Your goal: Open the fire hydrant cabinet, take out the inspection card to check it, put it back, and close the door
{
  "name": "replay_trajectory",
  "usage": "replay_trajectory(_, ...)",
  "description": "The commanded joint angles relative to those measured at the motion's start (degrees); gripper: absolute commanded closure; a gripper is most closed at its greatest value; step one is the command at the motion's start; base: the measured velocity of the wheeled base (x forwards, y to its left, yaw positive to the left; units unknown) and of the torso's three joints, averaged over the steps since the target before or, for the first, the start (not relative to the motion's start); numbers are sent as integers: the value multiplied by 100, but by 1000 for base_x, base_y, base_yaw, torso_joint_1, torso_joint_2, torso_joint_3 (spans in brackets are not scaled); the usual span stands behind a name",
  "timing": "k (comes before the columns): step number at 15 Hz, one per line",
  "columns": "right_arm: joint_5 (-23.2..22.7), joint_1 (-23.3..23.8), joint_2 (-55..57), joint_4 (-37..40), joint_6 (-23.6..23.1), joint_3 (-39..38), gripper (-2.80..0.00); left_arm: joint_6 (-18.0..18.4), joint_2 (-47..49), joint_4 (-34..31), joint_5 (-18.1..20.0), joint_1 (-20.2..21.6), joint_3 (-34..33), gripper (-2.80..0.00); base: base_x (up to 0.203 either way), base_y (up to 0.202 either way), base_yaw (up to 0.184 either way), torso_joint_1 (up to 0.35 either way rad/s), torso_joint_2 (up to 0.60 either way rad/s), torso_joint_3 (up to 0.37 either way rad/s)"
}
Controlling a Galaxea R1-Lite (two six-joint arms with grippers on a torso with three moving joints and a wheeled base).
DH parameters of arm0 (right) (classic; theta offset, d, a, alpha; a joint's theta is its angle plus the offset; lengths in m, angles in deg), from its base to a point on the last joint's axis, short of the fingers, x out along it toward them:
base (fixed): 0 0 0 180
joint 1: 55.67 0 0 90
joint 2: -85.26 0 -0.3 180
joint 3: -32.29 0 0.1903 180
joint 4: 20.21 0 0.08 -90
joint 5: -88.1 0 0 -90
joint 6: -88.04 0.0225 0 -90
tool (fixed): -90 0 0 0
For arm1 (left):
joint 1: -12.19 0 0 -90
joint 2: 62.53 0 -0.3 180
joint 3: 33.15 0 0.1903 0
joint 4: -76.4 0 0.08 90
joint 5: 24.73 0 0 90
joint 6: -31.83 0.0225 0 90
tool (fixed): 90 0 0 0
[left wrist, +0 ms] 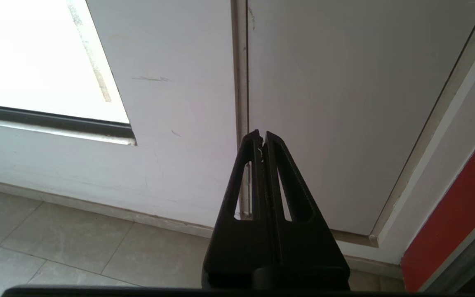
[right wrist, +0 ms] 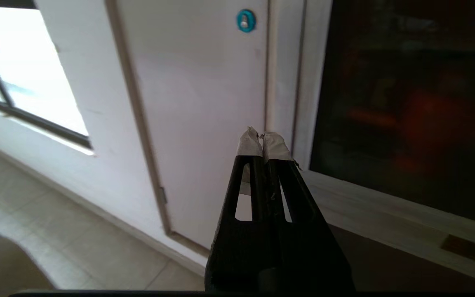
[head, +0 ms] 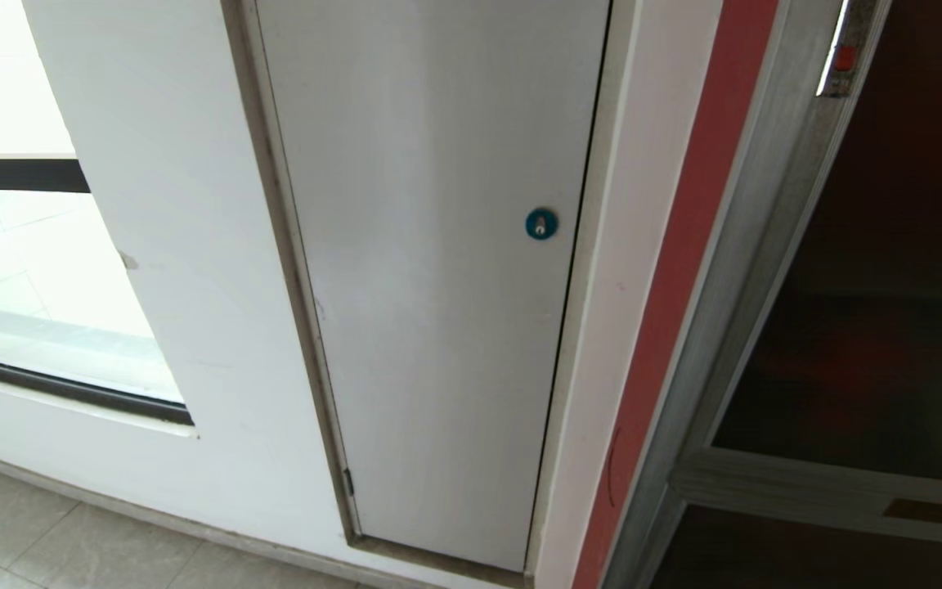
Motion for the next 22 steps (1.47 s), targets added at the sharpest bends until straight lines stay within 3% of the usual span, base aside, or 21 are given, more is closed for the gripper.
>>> replay_trajectory(1,329,-44,-491,-480,-268,-829,0,0,7,4,-1,2,-44,0,0,0,0,0,0,0)
replay_trajectory(4,791,-62,-1041,-886,-692,-1621,0,0,7,1,-1,2,-44,0,0,0,0,0,0,0)
replay_trajectory(11,1567,-64,-1046,-2305,-955,-3200,0,0,7,4,-1,2,-44,0,0,0,0,0,0,0)
replay_trajectory(16,1593,-64,-1046,-1842,-1056,-3202,0,0,7,4,-1,2,-42,0,0,0,0,0,0,0)
replay_trajectory(22,1541,-72,-1046,-1444,-738,-3200,0,0,4,4,-1,2,-44,0,0,0,0,0,0,0)
